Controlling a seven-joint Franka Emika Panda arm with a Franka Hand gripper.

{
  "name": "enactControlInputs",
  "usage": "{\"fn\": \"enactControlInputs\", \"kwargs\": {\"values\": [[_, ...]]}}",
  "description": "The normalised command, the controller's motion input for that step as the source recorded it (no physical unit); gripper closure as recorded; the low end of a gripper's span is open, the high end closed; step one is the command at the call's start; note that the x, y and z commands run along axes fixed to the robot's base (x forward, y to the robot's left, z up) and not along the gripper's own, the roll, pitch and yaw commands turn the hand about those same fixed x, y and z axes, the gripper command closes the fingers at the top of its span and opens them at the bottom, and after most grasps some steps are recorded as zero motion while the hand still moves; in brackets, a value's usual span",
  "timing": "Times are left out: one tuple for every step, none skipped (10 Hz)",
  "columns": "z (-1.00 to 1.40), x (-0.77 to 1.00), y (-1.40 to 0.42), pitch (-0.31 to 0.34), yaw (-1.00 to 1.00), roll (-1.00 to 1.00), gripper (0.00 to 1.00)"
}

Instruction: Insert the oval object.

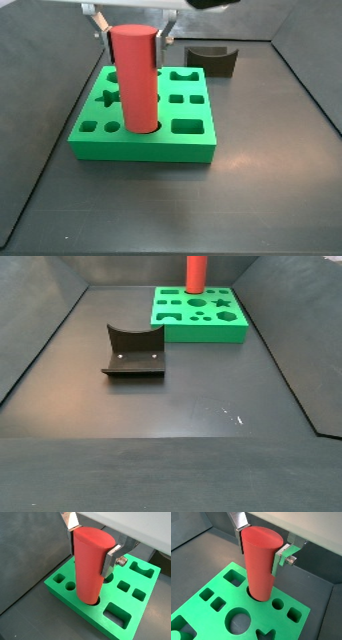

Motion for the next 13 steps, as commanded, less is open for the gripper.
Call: {"fn": "enactControlInputs", "kwargs": {"values": [[-0.23,0.04,0.07,0.016,-0.1,0.11,1.0],[-0.28,0.17,0.0,0.0,-0.11,0.03,1.0],[-0.33,0.26,0.0,0.0,-0.13,0.0,1.0],[-0.33,0.26,0.0,-0.007,-0.15,0.0,1.0],[-0.39,0.12,0.0,-0.031,-0.14,0.12,1.0],[-0.41,0.01,0.0,-0.081,-0.11,0.14,1.0],[-0.4,-0.01,-0.03,-0.141,-0.05,0.2,1.0],[-0.38,-0.08,-0.09,-0.151,0.0,0.24,1.0],[-0.28,-0.04,-0.02,-0.101,0.0,0.17,1.0],[-0.22,0.0,0.0,-0.063,0.0,0.1,1.0],[-0.23,0.0,0.0,-0.043,0.0,0.05,1.0],[-0.21,0.0,0.0,-0.011,0.0,0.0,1.0],[-0.19,0.0,0.02,-0.029,0.0,0.0,1.0]]}}
